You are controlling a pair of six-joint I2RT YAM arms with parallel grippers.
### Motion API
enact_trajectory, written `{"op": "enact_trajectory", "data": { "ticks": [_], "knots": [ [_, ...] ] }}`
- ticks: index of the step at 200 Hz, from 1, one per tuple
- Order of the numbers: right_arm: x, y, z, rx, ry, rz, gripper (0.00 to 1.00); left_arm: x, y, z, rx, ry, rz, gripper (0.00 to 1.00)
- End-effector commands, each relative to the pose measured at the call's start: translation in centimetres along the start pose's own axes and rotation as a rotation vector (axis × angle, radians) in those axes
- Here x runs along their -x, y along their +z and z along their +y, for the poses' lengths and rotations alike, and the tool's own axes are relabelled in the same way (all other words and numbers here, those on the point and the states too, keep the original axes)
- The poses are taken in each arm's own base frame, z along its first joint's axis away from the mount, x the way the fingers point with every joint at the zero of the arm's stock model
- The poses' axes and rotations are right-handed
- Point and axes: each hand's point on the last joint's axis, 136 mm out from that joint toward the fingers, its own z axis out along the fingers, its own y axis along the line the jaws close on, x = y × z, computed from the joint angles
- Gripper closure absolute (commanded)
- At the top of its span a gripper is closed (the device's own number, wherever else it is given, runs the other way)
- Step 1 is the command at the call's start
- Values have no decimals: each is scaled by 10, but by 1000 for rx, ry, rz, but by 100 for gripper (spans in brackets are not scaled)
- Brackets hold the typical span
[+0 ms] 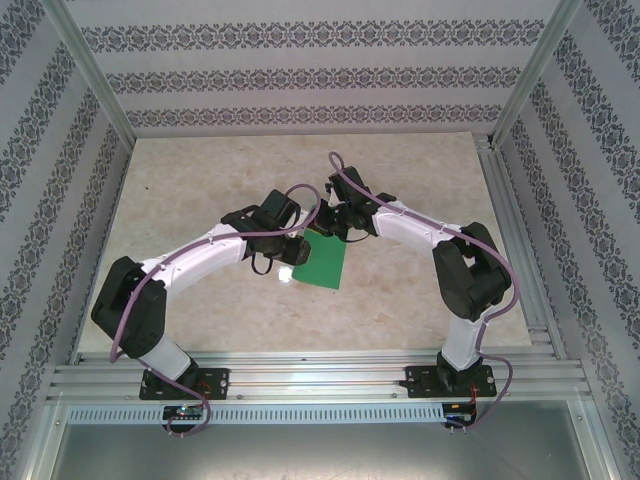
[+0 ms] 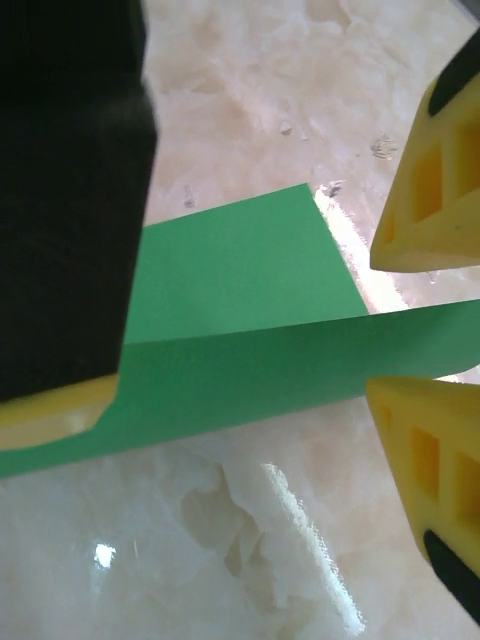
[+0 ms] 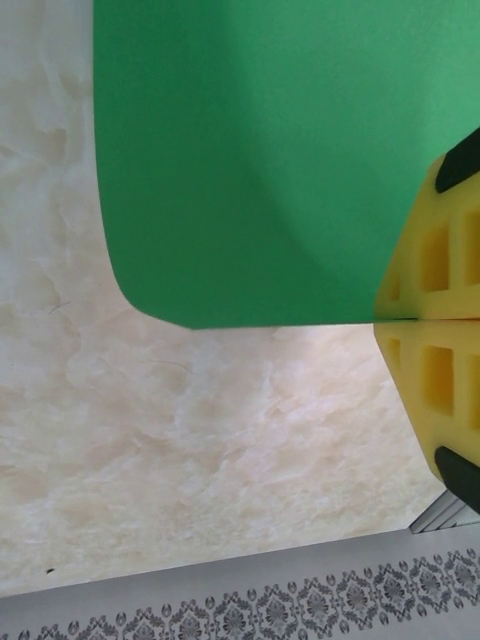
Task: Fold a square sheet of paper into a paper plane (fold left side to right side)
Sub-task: First fold in half a square sheet of paper at the center of the table.
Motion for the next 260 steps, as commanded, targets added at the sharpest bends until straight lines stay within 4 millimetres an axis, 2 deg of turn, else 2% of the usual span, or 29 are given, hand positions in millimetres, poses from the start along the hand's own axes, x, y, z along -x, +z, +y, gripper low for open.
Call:
{"op": "enact_trajectory", "data": {
  "ticks": [1, 22, 38, 67, 82, 106, 127, 169, 213, 260],
  "knots": [
    [7, -13, 9, 41, -89, -3, 95, 16, -37, -27, -130, 30, -111, 54],
    [8, -15, -2, 48, -120, 17, 96, 27, -60, -24, -193, -45, -195, 48],
    [9, -17, -14, 54, -136, 21, 97, 30, -63, -11, -208, -132, -215, 48],
    [11, -16, -35, 52, -138, 32, 97, 18, -38, 29, -32, -216, -132, 40],
    [10, -13, -42, 52, -143, 45, 97, 18, -22, 36, -10, -226, -100, 37],
    [10, -10, -50, 52, -139, 59, 96, 21, 0, 42, 17, -242, -69, 25],
    [11, -10, -56, 42, -135, 54, 96, 26, 12, 45, 55, -228, -46, 20],
    [11, -4, -69, 34, -119, 71, 96, 31, 39, 37, 80, -190, 12, 12],
    [12, 0, -81, 16, -106, 77, 96, 23, 60, 39, 177, -142, 85, 11],
    [18, -1, -93, -17, -104, 70, 96, 21, 72, 35, 170, -143, 108, 12]
  ]
}}
